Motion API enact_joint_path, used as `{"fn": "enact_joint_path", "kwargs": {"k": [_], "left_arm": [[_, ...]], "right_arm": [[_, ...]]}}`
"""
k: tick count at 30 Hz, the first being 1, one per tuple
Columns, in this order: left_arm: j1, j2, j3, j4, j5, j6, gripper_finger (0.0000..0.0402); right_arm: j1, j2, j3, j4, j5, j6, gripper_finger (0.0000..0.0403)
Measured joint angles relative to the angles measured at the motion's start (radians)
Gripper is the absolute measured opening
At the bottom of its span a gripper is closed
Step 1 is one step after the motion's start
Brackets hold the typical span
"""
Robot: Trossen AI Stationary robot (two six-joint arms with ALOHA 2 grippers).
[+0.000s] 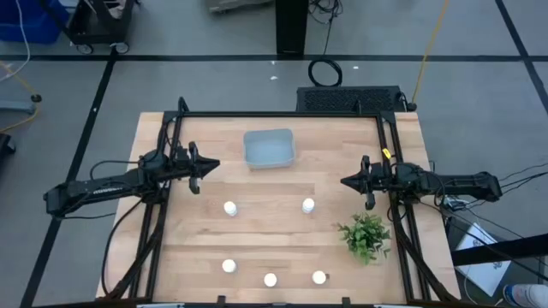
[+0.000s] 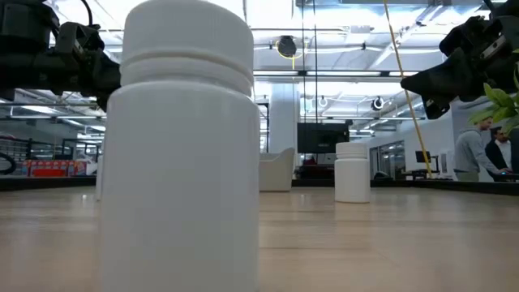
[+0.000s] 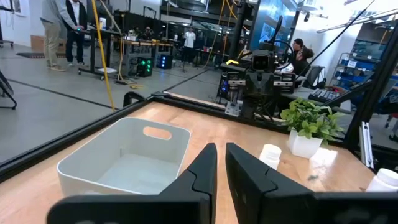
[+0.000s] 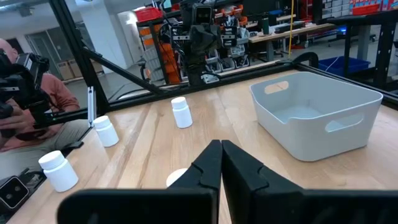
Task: Pick and place pill bottles into a basket
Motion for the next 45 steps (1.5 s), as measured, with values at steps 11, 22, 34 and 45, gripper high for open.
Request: {"fn": "enact_joint_path", "kwargs": {"k": [11, 22, 34, 45], "left_arm": [[0.000, 0.000, 0.000, 0.002, -0.001, -0.023, 0.0042], [0.000, 0.000, 0.000, 0.002, -0.011, -0.012, 0.0042], [0.000, 0.000, 0.000, 0.014, -0.028, -0.016, 0.0042], [0.000, 0.000, 0.000, 0.016, -0.079, -0.013, 0.0042]], "right_arm": [[0.000, -0.001, 0.000, 0.099, 0.002, 0.107, 0.0009], [0.000, 0.043, 0.015, 0.282, 0.004, 0.090, 0.0142], [0.003, 0.291, 0.183, 0.287, -0.058, 0.010, 0.0296], [0.100, 0.624, 0.450, 0.233, -0.030, -0.122, 0.0294]]}}
